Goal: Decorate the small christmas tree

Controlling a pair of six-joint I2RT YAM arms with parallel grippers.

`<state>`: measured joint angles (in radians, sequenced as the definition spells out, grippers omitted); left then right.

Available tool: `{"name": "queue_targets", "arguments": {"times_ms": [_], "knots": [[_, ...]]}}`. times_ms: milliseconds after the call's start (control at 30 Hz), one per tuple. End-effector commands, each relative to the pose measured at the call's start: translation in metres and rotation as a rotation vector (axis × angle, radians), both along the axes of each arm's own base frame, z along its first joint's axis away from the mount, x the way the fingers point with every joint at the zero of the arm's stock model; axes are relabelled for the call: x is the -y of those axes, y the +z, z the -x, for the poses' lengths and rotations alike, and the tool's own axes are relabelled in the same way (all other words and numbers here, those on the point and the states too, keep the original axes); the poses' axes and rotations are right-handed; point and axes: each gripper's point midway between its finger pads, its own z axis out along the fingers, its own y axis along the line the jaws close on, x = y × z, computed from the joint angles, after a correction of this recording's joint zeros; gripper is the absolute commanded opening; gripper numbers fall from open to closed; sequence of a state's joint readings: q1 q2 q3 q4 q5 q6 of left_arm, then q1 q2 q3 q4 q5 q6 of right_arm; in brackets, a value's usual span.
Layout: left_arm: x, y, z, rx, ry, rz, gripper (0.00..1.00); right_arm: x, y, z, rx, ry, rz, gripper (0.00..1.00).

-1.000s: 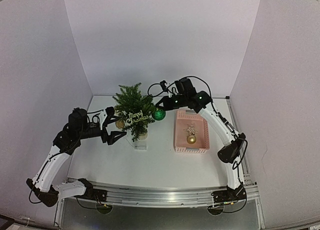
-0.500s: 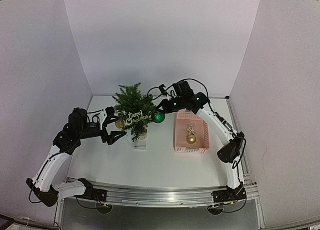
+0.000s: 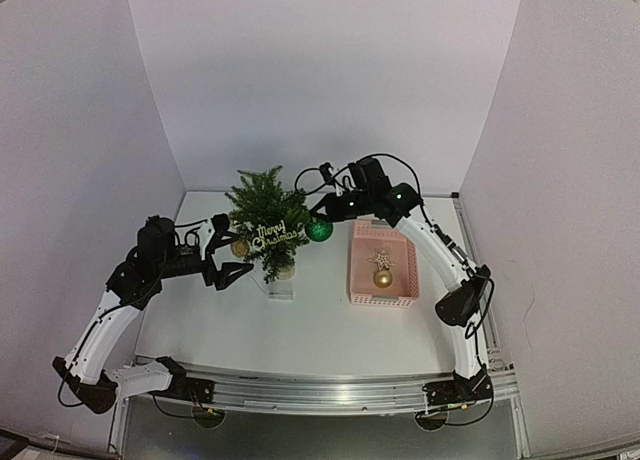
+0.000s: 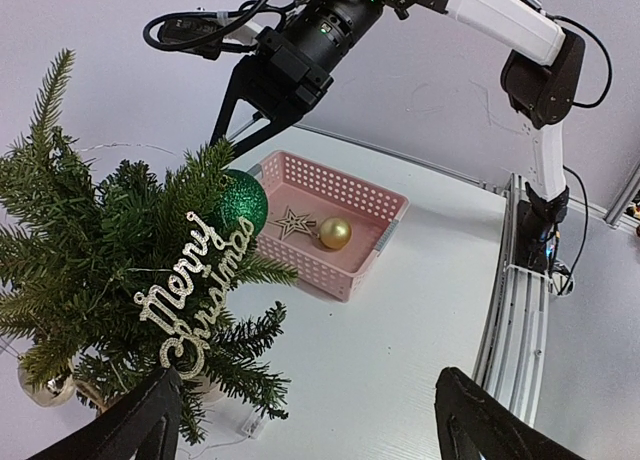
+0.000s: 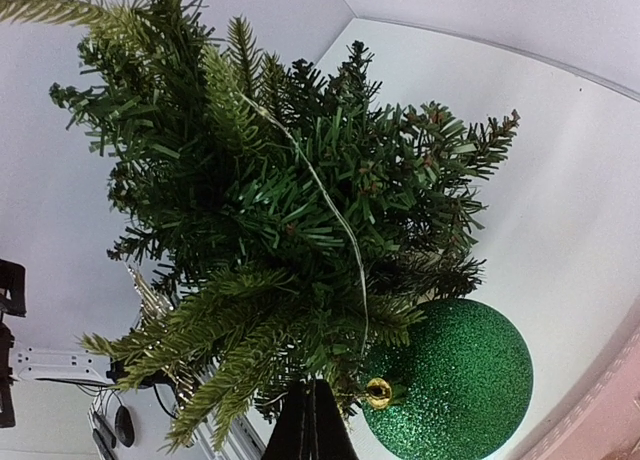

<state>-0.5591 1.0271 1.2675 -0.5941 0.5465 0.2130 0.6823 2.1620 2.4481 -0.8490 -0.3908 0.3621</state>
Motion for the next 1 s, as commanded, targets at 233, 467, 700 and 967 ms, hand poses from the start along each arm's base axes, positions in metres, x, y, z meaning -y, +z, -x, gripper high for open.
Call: {"name": "queue_targets", "arguments": {"times_ms": [233,467,700,967], "knots": [[-0.003,0.008,-0.001,0.053,0.004,0.006,0.88,-0.009,0.006,-0.006,0.012,-0.005,-0.045,0.00],[-0.003,0.008,-0.001,0.054,0.004,0.006,0.88,-0.011,0.003,-0.006,0.005,0.002,-0.046,0.00],[-0.003,0.007,-0.001,0.054,0.003,0.007,0.88,-0.015,0.001,0.001,-0.026,0.038,-0.062,0.00],[-0.002,0.007,-0.001,0.054,0.001,0.009,0.88,-0.010,-0.006,-0.004,-0.021,0.001,-0.035,0.00]]}}
